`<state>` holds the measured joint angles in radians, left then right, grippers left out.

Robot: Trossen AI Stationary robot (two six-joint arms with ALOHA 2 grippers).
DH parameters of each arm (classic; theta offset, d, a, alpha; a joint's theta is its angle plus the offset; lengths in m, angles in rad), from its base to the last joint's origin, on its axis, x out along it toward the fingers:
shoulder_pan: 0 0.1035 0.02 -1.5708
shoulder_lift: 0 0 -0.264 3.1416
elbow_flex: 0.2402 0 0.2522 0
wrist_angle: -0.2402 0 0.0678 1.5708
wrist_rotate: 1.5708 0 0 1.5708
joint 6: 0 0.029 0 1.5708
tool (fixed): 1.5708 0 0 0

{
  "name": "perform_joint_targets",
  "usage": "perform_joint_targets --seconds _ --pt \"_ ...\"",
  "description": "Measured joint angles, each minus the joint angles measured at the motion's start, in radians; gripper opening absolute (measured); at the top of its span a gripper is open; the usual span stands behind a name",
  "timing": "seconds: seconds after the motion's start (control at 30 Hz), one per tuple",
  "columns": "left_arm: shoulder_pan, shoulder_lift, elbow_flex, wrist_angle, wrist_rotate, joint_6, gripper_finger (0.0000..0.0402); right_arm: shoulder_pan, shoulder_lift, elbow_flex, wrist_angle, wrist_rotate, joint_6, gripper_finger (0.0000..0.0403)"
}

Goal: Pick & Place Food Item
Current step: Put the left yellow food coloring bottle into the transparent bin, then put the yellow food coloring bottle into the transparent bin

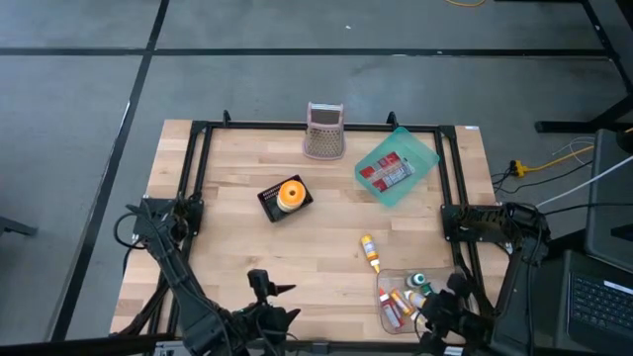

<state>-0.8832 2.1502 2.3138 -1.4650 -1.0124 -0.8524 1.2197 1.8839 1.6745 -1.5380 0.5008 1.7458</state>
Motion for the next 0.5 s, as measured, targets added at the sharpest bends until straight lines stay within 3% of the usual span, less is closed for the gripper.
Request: perform_joint_targets --seconds 0.13,0.5 --pt "0.017 0.014 0.0 0.039 0.038 0.01 0.0253 0.017 0.0 -0.006 0.009 0.015 0.058 0.0144" --pt "0.125 0.135 -0.001 0.075 0.109 0.102 0.0253 0.026 0.002 -0.101 0.109 0.084 0.147 0.023"
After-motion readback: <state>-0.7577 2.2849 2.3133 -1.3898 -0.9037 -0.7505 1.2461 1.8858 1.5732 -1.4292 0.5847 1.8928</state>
